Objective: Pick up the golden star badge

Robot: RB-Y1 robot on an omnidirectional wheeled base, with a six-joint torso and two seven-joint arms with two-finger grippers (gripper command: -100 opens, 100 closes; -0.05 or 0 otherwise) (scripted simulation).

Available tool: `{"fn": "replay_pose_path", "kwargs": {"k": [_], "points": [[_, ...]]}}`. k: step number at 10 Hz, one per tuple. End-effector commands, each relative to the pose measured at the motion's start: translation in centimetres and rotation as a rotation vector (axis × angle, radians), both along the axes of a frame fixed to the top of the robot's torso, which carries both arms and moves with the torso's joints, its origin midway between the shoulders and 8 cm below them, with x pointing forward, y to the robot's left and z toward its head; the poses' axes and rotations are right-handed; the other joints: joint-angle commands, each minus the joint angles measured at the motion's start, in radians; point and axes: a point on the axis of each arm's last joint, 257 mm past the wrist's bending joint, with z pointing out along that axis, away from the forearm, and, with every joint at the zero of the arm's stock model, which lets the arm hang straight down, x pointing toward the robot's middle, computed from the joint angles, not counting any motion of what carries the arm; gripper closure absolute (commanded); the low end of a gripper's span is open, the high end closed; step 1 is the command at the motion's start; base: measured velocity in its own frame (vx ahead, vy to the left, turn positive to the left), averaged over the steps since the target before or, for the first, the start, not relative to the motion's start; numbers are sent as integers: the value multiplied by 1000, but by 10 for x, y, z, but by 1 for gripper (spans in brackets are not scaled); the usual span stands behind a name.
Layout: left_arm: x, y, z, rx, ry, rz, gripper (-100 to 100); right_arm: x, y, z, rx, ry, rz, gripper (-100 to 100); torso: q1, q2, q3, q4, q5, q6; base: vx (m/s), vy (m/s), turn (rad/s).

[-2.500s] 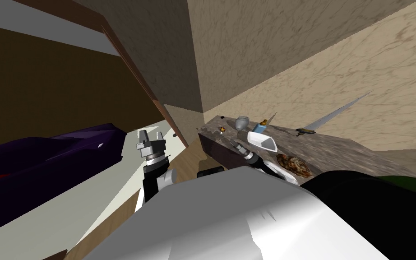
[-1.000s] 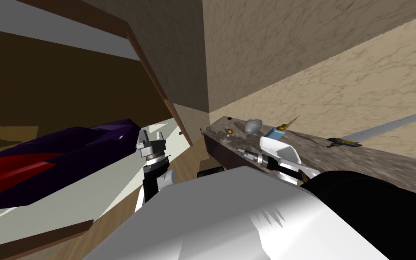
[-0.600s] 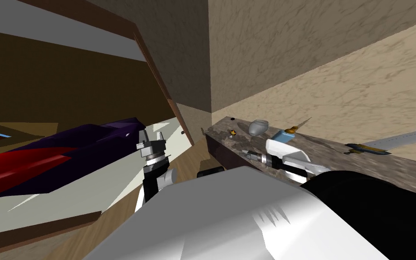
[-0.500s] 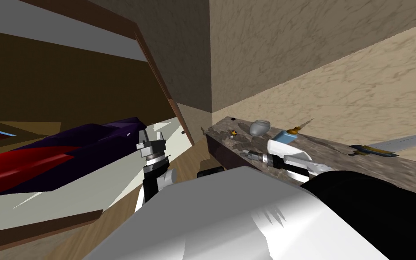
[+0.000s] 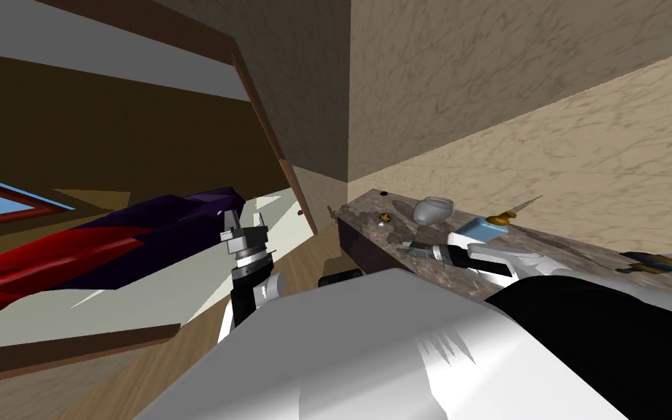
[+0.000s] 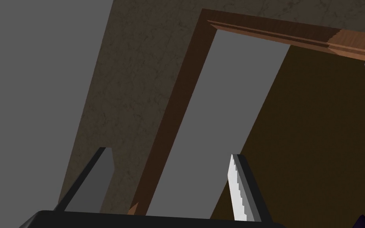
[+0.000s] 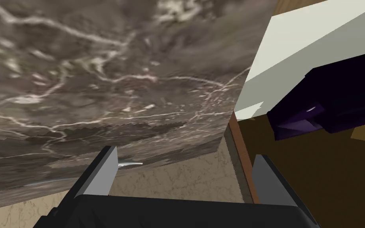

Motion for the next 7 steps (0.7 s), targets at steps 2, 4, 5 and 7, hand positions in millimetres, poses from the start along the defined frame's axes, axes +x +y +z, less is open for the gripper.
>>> {"fn": "replay_pose_path", "kwargs": {"k": [2,4,5,7], "points": [[0,0,0,0,0,0,0,-5,-42,-3,-129,40,22,-100,0,0,0,0,0,0,54,37,126],[0,0,0,0,0,0,0,-7,-69,0,-215,64,43,-100,1,-3,-1,-1,0,-1,88,31,160],[0,0,0,0,0,0,0,-8,-93,4,-291,84,58,-100,0,-2,-1,0,0,1,61,19,133],[0,0,0,0,0,0,0,-9,-116,9,-362,102,73,-100,0,0,0,0,0,1,57,27,96]]}}
